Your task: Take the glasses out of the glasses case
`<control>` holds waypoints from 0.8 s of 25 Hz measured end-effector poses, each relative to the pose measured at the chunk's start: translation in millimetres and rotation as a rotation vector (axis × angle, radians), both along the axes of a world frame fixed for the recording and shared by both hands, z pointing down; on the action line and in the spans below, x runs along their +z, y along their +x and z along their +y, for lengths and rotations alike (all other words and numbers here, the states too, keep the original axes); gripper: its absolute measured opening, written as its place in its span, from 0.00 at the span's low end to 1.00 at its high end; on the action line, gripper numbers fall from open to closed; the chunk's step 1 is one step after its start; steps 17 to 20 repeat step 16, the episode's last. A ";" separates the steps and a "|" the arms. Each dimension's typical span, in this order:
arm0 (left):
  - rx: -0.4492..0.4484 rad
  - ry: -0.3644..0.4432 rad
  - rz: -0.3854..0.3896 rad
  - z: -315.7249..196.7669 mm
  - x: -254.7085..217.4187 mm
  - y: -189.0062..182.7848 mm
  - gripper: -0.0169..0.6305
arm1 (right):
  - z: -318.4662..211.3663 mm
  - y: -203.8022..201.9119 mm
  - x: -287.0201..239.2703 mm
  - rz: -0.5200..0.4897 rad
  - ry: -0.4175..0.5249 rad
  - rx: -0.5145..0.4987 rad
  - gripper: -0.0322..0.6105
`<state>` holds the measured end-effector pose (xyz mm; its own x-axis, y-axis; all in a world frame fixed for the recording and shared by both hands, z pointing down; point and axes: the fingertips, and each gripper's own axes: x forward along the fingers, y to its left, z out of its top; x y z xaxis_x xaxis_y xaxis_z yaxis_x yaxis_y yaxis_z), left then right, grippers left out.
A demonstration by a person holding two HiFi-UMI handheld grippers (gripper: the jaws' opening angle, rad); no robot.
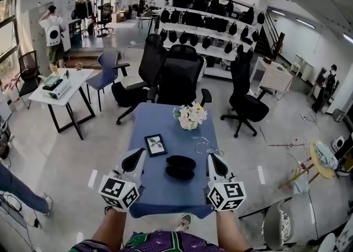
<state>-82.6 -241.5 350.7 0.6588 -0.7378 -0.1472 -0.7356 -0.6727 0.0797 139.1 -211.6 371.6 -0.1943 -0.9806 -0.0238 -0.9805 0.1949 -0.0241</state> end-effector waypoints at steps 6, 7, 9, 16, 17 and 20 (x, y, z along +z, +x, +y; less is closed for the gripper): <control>0.005 -0.001 -0.009 0.0 3.3 3.3 0.05 | -0.8 2.5 2.2 -0.001 -0.004 -0.002 0.06; 0.006 -0.001 -0.010 0.1 3.8 2.9 0.05 | -0.7 1.6 2.9 0.000 -0.006 -0.003 0.06; 0.009 0.000 -0.012 0.2 3.9 2.9 0.05 | -1.0 0.6 4.9 0.003 -0.012 -0.005 0.06; 0.013 0.000 -0.015 2.1 5.1 2.3 0.05 | 0.9 -2.8 7.5 0.005 -0.018 -0.009 0.06; 0.013 0.000 -0.015 2.1 5.1 2.3 0.05 | 0.9 -2.8 7.5 0.005 -0.018 -0.009 0.06; 0.013 0.000 -0.015 2.1 5.1 2.3 0.05 | 0.9 -2.8 7.5 0.005 -0.018 -0.009 0.06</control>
